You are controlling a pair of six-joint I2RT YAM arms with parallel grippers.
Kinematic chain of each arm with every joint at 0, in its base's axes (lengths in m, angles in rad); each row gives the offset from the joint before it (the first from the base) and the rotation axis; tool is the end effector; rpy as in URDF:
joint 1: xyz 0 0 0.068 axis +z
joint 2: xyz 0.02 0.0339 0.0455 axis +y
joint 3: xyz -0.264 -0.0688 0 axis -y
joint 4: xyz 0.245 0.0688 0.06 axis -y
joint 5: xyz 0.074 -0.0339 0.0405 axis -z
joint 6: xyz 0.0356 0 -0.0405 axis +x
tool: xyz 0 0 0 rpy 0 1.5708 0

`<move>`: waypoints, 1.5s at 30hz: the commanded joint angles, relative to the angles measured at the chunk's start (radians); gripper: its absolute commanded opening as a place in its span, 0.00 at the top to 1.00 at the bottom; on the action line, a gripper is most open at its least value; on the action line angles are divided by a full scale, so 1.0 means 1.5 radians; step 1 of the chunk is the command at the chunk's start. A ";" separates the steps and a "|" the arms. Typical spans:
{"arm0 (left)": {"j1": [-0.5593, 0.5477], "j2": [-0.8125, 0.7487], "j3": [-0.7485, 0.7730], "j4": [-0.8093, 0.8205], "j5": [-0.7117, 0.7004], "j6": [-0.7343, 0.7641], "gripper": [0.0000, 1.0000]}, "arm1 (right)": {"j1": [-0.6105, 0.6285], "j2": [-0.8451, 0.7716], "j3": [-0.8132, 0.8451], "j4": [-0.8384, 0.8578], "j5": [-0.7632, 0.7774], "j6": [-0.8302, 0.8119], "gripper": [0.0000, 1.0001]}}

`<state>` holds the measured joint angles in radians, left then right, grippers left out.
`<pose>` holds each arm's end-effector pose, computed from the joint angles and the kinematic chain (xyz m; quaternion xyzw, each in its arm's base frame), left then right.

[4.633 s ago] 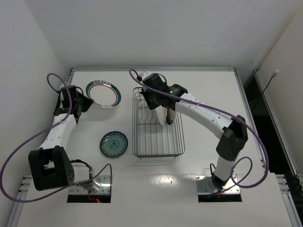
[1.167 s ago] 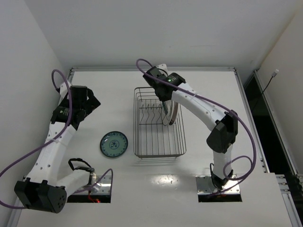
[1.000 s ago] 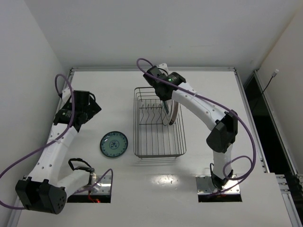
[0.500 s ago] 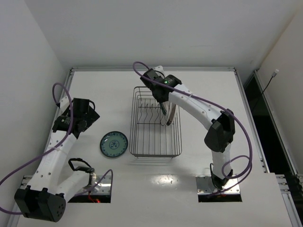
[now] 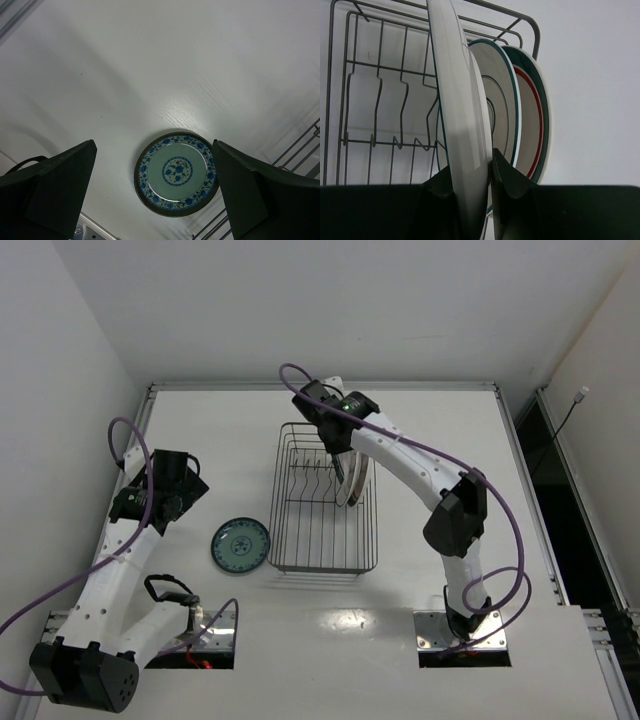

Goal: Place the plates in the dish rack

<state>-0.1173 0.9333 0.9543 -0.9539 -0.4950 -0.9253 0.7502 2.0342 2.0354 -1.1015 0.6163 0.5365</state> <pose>0.1701 -0.0030 0.3062 -0.4325 0.8163 0.0503 0.3795 0.3283 0.2779 0.3181 -0.0285 0.9289 -0.1027 0.3546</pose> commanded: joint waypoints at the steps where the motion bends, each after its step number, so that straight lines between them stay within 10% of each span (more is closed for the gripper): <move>1: -0.002 -0.006 0.010 -0.003 -0.010 0.000 0.00 | 0.013 -0.009 -0.017 0.019 -0.028 0.028 1.00; 17: -0.002 -0.006 -0.039 0.041 0.093 0.024 0.00 | 0.007 -0.046 -0.205 0.127 -0.163 0.104 0.87; 29: 0.038 0.000 -0.171 0.193 0.319 0.087 0.00 | 0.007 -0.128 -0.056 0.101 -0.114 0.019 0.42; 45: 0.015 -0.035 -0.309 0.105 0.316 -0.172 0.00 | -0.028 -0.271 -0.146 0.197 -0.186 -0.031 0.31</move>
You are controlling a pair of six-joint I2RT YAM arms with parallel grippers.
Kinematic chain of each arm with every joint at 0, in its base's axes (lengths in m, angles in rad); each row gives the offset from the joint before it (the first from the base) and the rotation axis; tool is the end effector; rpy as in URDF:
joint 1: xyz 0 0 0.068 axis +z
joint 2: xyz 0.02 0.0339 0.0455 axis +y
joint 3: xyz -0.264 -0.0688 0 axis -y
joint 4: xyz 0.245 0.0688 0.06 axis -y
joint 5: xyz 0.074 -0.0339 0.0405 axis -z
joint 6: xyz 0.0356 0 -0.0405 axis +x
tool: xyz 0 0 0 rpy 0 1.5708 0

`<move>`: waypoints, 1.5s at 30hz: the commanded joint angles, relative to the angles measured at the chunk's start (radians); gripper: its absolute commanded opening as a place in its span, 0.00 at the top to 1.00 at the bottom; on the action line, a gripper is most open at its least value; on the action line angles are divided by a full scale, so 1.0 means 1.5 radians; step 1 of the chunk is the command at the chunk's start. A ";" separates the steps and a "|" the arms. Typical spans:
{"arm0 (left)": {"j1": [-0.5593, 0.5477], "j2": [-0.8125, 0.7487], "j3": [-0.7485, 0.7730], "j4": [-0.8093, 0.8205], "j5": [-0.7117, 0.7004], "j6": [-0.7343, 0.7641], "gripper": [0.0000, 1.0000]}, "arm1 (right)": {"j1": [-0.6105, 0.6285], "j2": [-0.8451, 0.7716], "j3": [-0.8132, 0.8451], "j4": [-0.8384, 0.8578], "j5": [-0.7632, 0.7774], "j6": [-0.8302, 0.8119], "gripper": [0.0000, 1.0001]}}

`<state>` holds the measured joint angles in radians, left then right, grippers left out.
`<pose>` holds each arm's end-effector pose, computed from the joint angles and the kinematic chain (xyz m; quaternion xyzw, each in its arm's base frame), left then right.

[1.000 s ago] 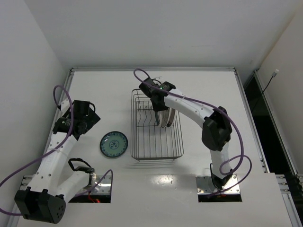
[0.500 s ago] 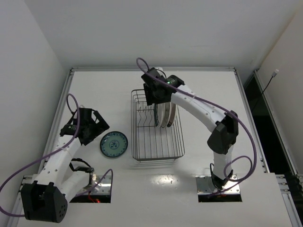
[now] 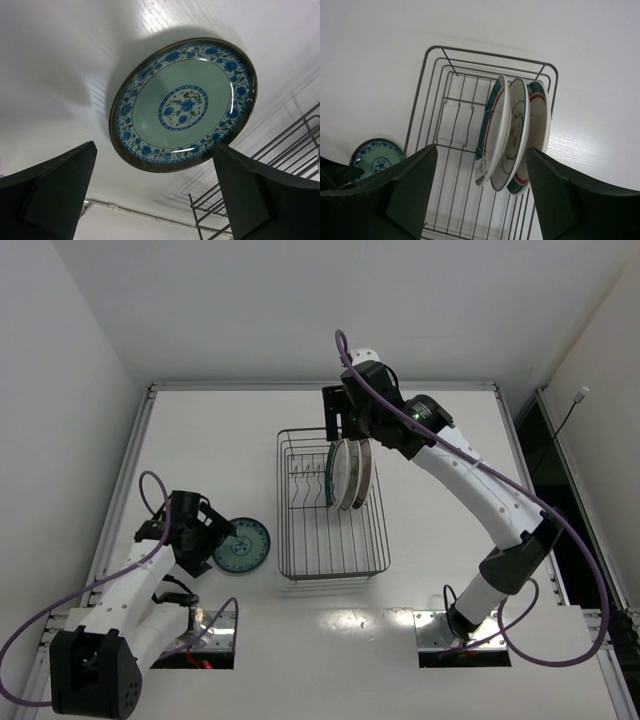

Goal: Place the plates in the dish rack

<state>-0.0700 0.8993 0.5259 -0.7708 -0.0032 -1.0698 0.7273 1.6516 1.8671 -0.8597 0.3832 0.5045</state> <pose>0.1507 -0.0105 0.1869 -0.4688 0.8576 -0.1129 0.1791 0.2728 0.2250 0.4234 -0.0131 0.8822 0.1144 0.4565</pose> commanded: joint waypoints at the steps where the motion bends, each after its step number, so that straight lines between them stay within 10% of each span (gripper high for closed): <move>1: -0.017 -0.013 -0.033 -0.003 -0.012 -0.084 0.00 | -0.012 -0.024 -0.041 0.036 -0.030 -0.010 0.31; 13: -0.029 0.071 -0.152 0.221 0.066 -0.177 0.18 | -0.046 -0.070 -0.070 0.043 -0.038 -0.016 0.31; 19: -0.029 0.120 -0.152 0.316 0.066 -0.177 0.74 | -0.059 -0.077 -0.090 0.043 -0.050 -0.016 0.31; 24: -0.016 0.141 -0.152 0.374 0.066 -0.177 1.00 | -0.066 -0.084 -0.090 0.037 -0.050 -0.022 0.31; 34: 0.014 0.081 -0.064 0.389 0.039 -0.155 1.00 | -0.078 -0.096 -0.147 0.098 -0.145 -0.040 0.31; 45: 0.046 0.025 0.171 0.322 0.068 -0.092 1.00 | -0.138 -0.084 -0.362 0.430 -0.596 0.088 0.18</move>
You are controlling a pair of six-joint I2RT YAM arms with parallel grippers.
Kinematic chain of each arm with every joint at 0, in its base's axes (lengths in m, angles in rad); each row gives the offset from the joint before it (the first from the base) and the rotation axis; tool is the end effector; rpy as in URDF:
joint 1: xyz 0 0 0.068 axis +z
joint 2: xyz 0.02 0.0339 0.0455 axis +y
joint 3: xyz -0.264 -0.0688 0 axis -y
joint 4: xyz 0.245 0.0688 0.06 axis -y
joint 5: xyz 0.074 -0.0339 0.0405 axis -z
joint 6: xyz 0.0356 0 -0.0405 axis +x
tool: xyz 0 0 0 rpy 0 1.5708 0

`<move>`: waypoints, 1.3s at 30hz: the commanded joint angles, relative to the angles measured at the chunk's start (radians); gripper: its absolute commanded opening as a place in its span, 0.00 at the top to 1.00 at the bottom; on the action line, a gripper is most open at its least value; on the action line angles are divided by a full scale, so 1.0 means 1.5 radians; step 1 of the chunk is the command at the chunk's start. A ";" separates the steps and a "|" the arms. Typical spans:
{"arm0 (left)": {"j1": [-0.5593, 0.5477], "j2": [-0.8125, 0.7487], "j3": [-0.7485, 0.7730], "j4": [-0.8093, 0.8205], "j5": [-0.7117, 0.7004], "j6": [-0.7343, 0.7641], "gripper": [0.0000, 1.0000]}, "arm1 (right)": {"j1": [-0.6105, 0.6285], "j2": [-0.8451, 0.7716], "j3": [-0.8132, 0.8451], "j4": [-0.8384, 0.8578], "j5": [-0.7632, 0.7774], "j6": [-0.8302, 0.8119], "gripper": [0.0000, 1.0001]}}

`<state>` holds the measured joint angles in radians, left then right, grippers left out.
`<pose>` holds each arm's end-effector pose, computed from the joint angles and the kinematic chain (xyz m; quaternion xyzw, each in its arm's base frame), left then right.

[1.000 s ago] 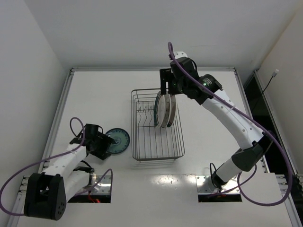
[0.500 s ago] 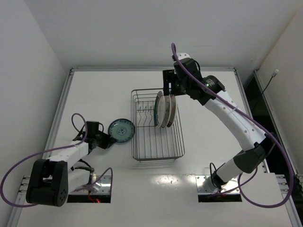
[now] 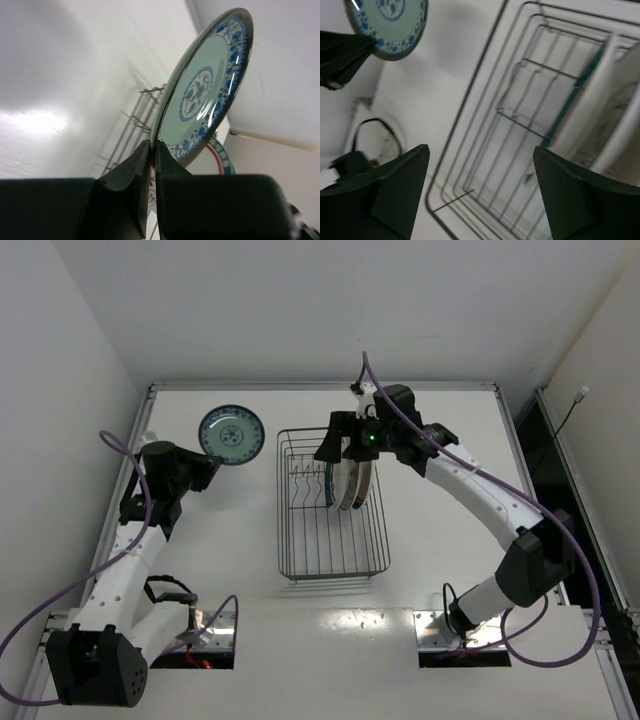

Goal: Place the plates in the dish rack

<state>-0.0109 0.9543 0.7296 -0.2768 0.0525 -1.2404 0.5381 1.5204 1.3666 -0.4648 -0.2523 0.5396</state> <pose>0.2156 -0.0042 0.2801 -0.4852 0.7104 -0.3166 0.3997 0.2929 0.1851 0.3360 -0.0570 0.8818 0.3293 0.3329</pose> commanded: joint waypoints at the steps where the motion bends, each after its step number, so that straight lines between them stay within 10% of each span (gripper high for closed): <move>1: 0.006 -0.011 0.041 0.002 0.044 0.022 1.00 | -0.020 0.026 -0.036 0.219 -0.219 0.108 0.18; 7: 0.000 -0.011 0.017 0.055 0.151 -0.002 1.00 | -0.027 0.056 -0.090 0.452 -0.302 0.240 0.18; 22: -0.113 0.024 -0.002 0.117 0.176 -0.035 1.00 | -0.021 0.180 -0.073 0.501 -0.323 0.269 0.27; 30: -0.150 0.043 0.019 0.111 0.176 -0.010 1.00 | -0.021 0.174 -0.042 0.408 -0.297 0.246 1.00; 33: -0.150 0.059 0.055 0.060 0.156 0.033 0.75 | -0.021 0.113 -0.033 0.296 -0.195 0.204 1.00; 35: -0.150 0.065 0.089 -0.032 0.110 0.083 0.31 | -0.015 0.078 0.006 0.199 -0.118 0.169 1.00; 39: -0.150 0.076 0.168 -0.171 -0.004 0.150 0.01 | 0.023 0.021 0.113 -0.077 0.162 0.096 1.00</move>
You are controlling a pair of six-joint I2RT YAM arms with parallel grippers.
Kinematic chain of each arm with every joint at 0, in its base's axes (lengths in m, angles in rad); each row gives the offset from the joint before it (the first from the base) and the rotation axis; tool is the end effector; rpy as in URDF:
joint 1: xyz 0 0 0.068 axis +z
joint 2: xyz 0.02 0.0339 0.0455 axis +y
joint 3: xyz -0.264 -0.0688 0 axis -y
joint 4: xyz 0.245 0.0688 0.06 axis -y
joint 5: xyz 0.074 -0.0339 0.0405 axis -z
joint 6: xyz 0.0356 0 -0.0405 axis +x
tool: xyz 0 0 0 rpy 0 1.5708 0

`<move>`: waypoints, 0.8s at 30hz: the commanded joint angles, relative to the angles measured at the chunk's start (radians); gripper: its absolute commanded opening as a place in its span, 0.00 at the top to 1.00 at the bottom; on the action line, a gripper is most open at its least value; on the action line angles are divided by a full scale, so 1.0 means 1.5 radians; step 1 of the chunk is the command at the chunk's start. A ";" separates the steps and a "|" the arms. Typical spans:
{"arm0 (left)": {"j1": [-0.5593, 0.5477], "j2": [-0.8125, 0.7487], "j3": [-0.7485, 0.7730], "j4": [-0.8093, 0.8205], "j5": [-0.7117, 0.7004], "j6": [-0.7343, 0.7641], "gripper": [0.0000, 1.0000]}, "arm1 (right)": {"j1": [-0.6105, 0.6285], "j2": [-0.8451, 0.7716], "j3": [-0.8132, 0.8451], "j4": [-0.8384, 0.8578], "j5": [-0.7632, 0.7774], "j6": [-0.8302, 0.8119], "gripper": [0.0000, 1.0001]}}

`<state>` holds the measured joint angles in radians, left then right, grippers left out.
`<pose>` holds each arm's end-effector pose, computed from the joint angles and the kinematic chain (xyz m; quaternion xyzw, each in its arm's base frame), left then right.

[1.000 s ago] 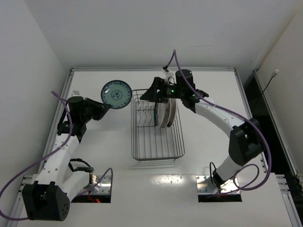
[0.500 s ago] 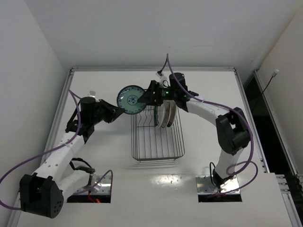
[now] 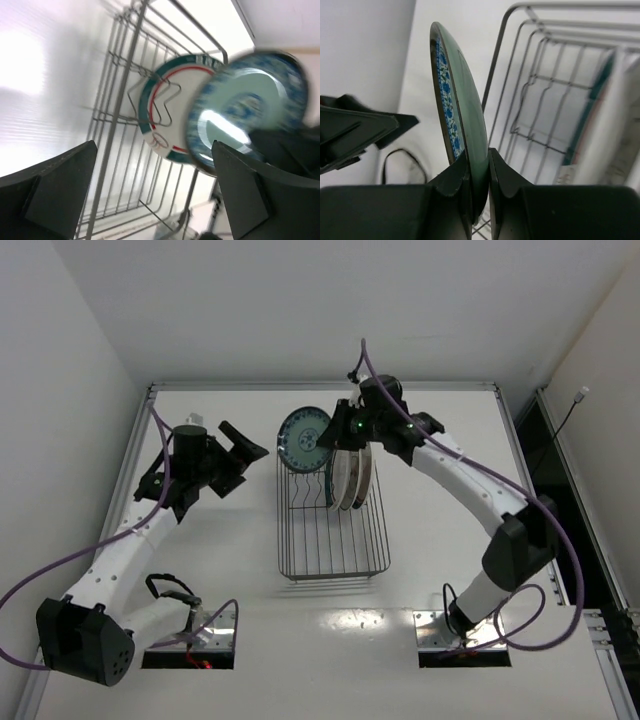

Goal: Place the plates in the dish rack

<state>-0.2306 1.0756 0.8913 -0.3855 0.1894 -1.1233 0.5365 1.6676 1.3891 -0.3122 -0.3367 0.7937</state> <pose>0.2303 -0.0610 0.3011 -0.3361 0.8074 -0.3639 0.3204 0.3266 0.2079 0.3067 0.0333 0.8728 0.4027 0.2739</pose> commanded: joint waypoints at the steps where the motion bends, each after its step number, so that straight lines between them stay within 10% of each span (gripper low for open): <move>1: -0.004 -0.005 0.077 -0.114 -0.114 0.083 0.01 | 0.039 -0.077 0.122 -0.217 0.257 -0.092 1.00; 11: 0.016 -0.037 0.111 -0.203 -0.178 0.148 0.01 | 0.159 0.066 0.333 -0.485 0.611 -0.101 1.00; 24: 0.042 -0.072 0.067 -0.209 -0.157 0.168 0.01 | 0.215 0.211 0.390 -0.547 0.715 -0.080 1.00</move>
<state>-0.1913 1.0035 0.9936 -0.7059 -0.0555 -0.8906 0.8547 2.0090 1.9186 -1.1179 0.6548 0.6590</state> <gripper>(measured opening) 0.992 0.098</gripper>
